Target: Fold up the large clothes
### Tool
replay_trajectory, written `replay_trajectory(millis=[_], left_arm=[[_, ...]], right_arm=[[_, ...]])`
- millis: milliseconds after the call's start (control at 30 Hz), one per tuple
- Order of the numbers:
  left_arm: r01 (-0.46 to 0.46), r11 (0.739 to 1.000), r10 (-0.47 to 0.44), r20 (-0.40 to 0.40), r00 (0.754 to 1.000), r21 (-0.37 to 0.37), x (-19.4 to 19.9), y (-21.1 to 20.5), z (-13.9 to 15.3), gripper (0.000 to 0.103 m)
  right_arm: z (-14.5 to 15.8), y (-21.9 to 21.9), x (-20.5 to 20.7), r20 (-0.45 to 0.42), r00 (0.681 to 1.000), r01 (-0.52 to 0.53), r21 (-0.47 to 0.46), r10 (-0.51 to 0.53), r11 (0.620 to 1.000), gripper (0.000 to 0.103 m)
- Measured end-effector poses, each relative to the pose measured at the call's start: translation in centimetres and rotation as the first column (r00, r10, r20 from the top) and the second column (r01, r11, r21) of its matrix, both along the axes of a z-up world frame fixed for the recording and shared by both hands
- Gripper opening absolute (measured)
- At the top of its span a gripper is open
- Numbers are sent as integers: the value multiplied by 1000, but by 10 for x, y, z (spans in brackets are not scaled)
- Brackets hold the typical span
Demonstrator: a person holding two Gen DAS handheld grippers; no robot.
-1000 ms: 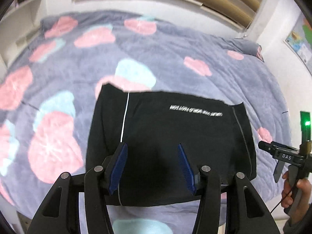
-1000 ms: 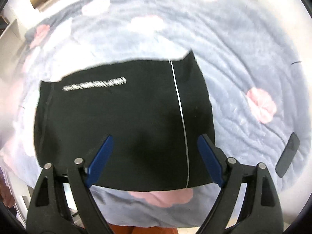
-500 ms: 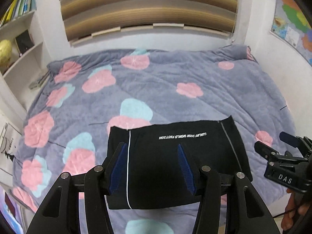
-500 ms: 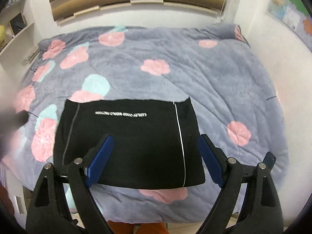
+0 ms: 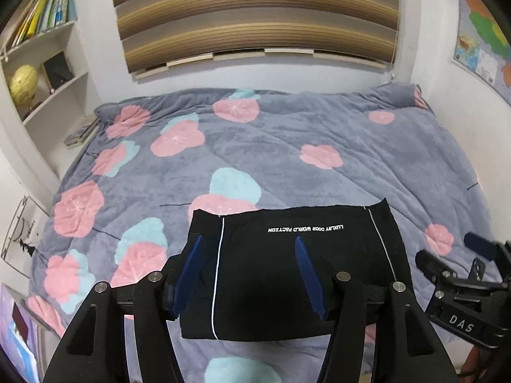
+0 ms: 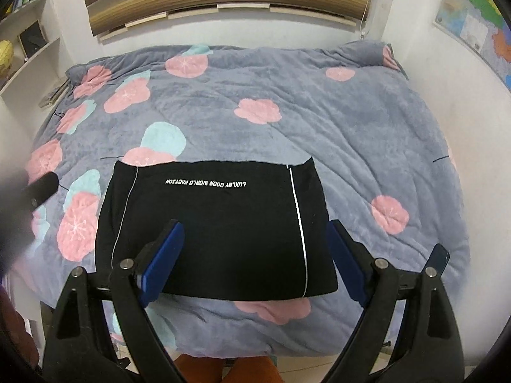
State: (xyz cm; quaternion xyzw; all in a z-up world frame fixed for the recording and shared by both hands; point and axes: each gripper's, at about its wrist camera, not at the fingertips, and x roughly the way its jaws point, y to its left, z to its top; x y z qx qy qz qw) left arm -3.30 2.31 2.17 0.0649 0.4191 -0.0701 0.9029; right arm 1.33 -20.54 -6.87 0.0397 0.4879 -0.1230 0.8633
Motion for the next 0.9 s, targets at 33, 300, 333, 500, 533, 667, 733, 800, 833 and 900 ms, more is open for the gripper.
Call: replay_trajectory(millis=[33, 300, 333, 500, 533, 667, 733, 800, 833, 900], left_arm=[[-4, 1000, 4, -4, 1000, -9, 0, 2, -1, 61], [-19, 1000, 19, -12, 1000, 8, -4, 6, -8, 61], [-19, 1000, 19, -11, 1000, 15, -4, 6, -9, 61], [-16, 999, 17, -25, 1000, 30, -3, 7, -15, 61], [-16, 999, 17, -27, 999, 30, -2, 7, -16, 61], [-14, 999, 15, -31, 999, 35, -1, 6, -19, 61], [-14, 999, 16, -31, 999, 37, -1, 5, -19, 61], [-10, 999, 12, -33, 999, 38, 2, 5, -20, 61], [-8, 999, 10, -34, 999, 39, 2, 5, -21, 61], [-7, 999, 9, -36, 999, 39, 4, 6, -22, 61]], right_arm=[[-2, 1, 0, -3, 1000, 2, -2, -2, 1000, 88], [-4, 10, 3, -14, 1000, -2, -2, 2, 1000, 88], [-5, 11, 3, -16, 1000, -1, -1, 1, 1000, 88], [-9, 12, 4, -32, 999, -1, 6, 1, 1000, 89], [-10, 13, 4, -34, 999, -1, 6, 1, 1000, 89], [-10, 11, 4, -36, 999, -1, 5, 1, 1000, 89], [-10, 10, 5, -36, 999, -2, 6, 2, 1000, 89], [-10, 10, 6, -37, 999, -3, 6, 3, 1000, 89], [-10, 10, 6, -37, 999, -2, 6, 3, 1000, 89], [-10, 11, 6, -37, 999, 0, 6, 0, 1000, 89]])
